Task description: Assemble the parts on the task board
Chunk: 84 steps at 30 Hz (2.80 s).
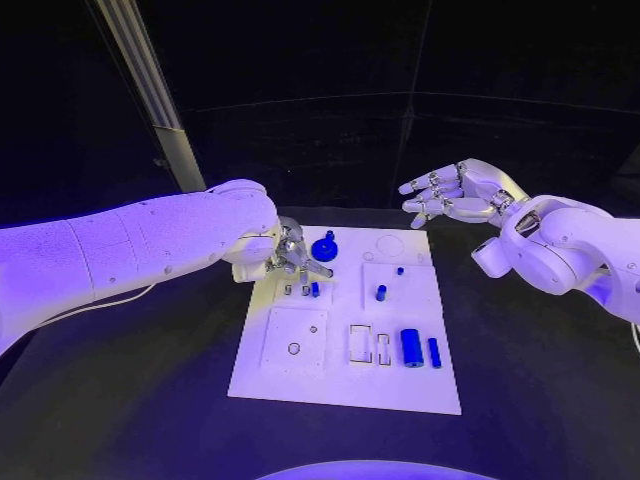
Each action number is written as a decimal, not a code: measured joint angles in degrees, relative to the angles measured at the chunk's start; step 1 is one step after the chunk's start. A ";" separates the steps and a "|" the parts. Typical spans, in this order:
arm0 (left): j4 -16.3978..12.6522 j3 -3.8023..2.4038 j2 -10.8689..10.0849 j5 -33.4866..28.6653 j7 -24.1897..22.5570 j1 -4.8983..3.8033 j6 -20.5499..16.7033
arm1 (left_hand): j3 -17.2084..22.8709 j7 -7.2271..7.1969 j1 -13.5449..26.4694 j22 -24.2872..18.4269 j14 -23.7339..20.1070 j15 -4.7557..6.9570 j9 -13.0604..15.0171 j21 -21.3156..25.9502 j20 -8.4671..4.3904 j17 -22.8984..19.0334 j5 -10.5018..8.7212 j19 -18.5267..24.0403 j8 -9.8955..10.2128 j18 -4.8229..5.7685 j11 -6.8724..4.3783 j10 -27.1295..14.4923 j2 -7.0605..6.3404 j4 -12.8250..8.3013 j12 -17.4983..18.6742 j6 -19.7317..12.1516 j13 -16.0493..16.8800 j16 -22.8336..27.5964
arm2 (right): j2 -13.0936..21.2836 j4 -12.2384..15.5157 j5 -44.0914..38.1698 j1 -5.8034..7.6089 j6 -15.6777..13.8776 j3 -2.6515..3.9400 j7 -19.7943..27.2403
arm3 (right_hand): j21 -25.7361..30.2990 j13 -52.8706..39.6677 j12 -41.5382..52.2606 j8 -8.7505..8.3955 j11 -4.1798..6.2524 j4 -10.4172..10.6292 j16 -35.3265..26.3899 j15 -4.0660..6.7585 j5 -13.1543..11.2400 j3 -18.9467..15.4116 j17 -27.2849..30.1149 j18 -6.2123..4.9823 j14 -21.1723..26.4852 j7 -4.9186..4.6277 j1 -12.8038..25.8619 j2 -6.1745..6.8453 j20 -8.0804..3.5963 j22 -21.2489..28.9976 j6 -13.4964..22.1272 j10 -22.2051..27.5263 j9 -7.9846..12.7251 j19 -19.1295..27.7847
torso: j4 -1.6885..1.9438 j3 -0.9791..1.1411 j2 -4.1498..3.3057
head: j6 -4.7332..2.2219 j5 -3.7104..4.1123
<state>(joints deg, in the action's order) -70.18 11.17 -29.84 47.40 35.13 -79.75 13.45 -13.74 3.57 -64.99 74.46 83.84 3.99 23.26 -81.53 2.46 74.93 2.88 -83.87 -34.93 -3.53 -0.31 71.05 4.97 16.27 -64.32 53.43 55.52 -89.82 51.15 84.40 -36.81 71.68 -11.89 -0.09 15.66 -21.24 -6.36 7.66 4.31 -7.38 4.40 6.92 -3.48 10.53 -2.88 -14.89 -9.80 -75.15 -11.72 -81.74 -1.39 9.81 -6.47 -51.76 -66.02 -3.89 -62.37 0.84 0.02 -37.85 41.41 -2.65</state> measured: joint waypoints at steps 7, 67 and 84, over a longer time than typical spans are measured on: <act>0.77 0.04 0.74 0.17 0.79 0.01 0.90 | 0.00 0.00 -0.86 -0.01 0.00 0.00 0.50 0.00 0.00 0.00 0.00 0.00 -0.28 0.00 -0.20 -0.21 0.36 0.00 0.00 -0.41 0.00 0.00 | -0.35 -0.10 0.03 0.00 0.03 0.00 -0.07 | 0.23 0.18 0.00 0.00 0.00 0.00 0.00 -0.21 0.32 0.00 0.14 0.00 -0.21 0.00 0.00 0.00 0.00 0.16 0.00 0.00 0.00 0.00 | 0.00 -0.01 0.00 | 0.14 -0.11; 4.26 0.36 4.19 0.36 1.76 0.48 4.98 | 1.99 0.00 -4.29 0.47 0.00 -0.01 2.61 -0.26 0.01 -0.01 0.00 0.01 -1.54 0.00 0.01 -0.43 1.14 -1.34 0.00 -1.63 0.08 0.00 | -1.88 -0.56 -0.23 -0.01 0.40 -0.01 -0.25 | 0.89 0.79 0.01 -0.01 0.00 0.00 -0.49 -0.41 1.04 0.00 0.48 0.01 -0.40 0.00 0.24 -0.23 0.02 0.53 0.00 0.00 0.01 -0.42 | 0.10 0.01 0.01 | 1.31 0.68; 4.35 0.84 4.49 0.38 1.76 0.60 5.53 | 2.54 0.21 -4.79 0.47 0.00 -0.01 2.90 -0.22 0.01 -0.02 0.00 0.01 -1.54 -0.01 0.01 -0.43 1.17 -1.58 0.00 -1.83 0.07 0.00 | -2.03 -0.76 -0.29 -0.01 0.36 -0.01 -0.26 | 0.89 0.93 0.01 -0.01 0.00 0.00 -0.73 -0.41 1.04 0.00 0.56 0.01 -0.40 -0.20 0.24 -0.23 0.22 0.61 0.20 0.00 0.01 -0.62 | 0.10 0.01 0.01 | 1.42 0.69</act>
<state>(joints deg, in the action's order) -65.83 12.01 -25.35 47.78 36.89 -79.16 18.98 -11.20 3.78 -69.77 74.94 83.84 3.98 26.16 -81.75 2.47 74.91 2.88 -83.86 -36.47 -3.54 -0.30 70.62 6.14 14.70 -64.32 51.59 55.59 -89.82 49.12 83.64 -37.10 71.68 -11.53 -0.10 15.40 -20.35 -5.43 7.67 4.30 -7.38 4.40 6.19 -3.89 11.56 -2.87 -14.33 -9.79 -75.56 -11.93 -81.50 -1.62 10.03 -5.87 -51.55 -66.02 -3.88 -62.99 0.94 0.03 -37.85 42.84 -1.96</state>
